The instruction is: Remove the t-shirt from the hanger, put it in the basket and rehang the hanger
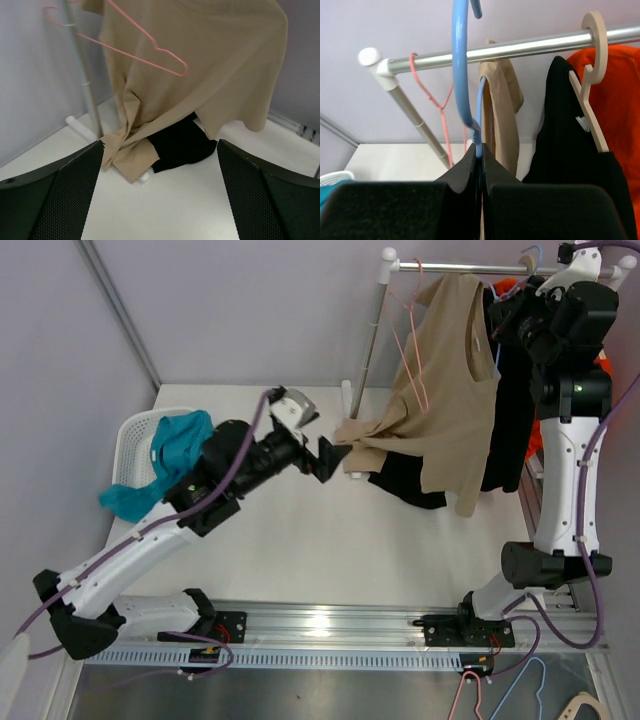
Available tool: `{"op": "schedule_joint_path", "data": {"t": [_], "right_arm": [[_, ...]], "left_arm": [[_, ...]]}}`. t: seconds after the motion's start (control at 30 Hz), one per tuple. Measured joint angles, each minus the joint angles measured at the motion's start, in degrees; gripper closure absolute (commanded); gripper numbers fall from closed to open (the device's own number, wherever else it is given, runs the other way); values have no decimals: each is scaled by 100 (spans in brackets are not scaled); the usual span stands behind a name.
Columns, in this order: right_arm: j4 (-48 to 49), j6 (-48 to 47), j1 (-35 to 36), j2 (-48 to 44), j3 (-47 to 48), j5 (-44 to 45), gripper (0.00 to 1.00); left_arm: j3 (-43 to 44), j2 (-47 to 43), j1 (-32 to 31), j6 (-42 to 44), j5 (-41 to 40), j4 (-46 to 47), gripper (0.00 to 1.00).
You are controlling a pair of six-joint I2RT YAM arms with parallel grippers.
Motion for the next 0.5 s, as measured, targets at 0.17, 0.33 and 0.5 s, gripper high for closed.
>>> {"op": "schedule_joint_path", "data": {"t": [0.17, 0.33, 0.5], "right_arm": [[-361, 236, 20, -623, -595, 66, 100], [-713, 551, 24, -1475, -2127, 245, 100], [-1156, 684, 24, -1971, -2430, 223, 100]], "left_arm": [[-385, 577, -1023, 402, -9, 621, 0], [-767, 1176, -1941, 890, 232, 1700, 0], [-870, 1871, -2439, 1198, 400, 2830, 1]]}}
